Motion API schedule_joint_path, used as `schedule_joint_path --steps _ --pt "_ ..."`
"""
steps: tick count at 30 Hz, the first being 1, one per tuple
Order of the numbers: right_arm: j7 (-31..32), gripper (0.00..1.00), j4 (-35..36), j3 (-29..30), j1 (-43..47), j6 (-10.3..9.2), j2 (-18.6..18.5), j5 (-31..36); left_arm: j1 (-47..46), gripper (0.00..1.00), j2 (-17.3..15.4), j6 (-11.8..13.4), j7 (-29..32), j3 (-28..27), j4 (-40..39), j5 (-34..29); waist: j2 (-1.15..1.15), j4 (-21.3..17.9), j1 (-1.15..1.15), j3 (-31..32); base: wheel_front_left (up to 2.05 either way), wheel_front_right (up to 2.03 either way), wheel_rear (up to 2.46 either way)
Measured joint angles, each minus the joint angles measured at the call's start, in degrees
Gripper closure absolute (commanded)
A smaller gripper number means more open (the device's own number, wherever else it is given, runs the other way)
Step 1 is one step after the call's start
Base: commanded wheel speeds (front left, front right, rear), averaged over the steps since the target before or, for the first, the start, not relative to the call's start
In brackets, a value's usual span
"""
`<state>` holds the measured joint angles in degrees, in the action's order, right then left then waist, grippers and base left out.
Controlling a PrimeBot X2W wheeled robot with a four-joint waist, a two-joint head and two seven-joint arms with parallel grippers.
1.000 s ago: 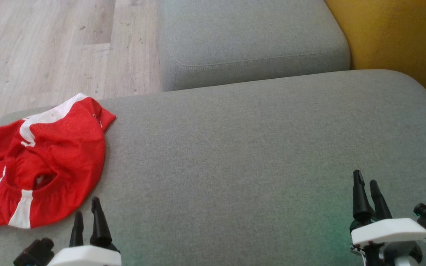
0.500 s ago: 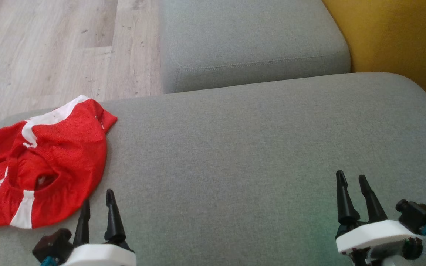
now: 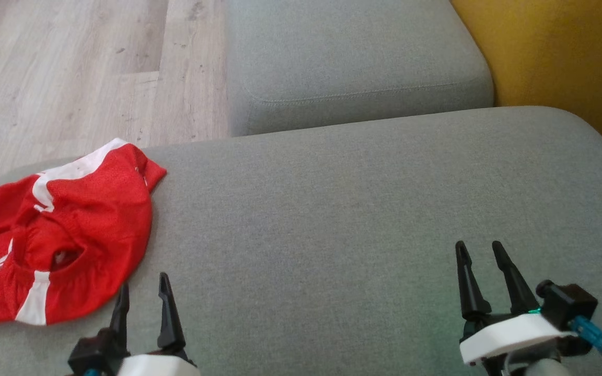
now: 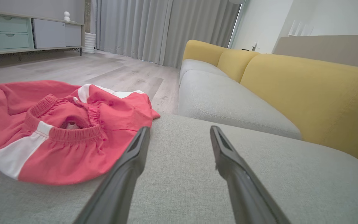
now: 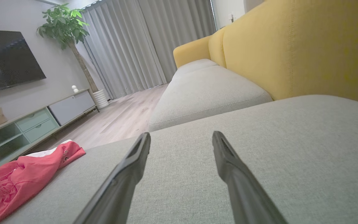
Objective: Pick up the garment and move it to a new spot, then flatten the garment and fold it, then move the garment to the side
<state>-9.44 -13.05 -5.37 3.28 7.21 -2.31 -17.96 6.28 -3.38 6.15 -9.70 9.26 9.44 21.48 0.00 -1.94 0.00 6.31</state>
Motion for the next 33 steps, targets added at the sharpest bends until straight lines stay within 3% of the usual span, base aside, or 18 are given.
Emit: schedule_joint_path --steps 27,33 --pt "-4.77 0.00 0.46 -2.30 0.01 0.00 -0.05 19.27 1.46 0.00 -0.09 3.53 -4.57 1.90 -0.12 -18.83 0.00 -0.78 0.00 -0.07 0.00 0.00 0.00" --pt "-4.77 0.00 0.54 -2.48 0.05 0.00 -0.05 20.15 2.56 0.00 -0.11 3.88 -4.76 1.98 0.03 -19.97 0.00 -0.77 0.00 0.37 0.00 0.00 0.00"
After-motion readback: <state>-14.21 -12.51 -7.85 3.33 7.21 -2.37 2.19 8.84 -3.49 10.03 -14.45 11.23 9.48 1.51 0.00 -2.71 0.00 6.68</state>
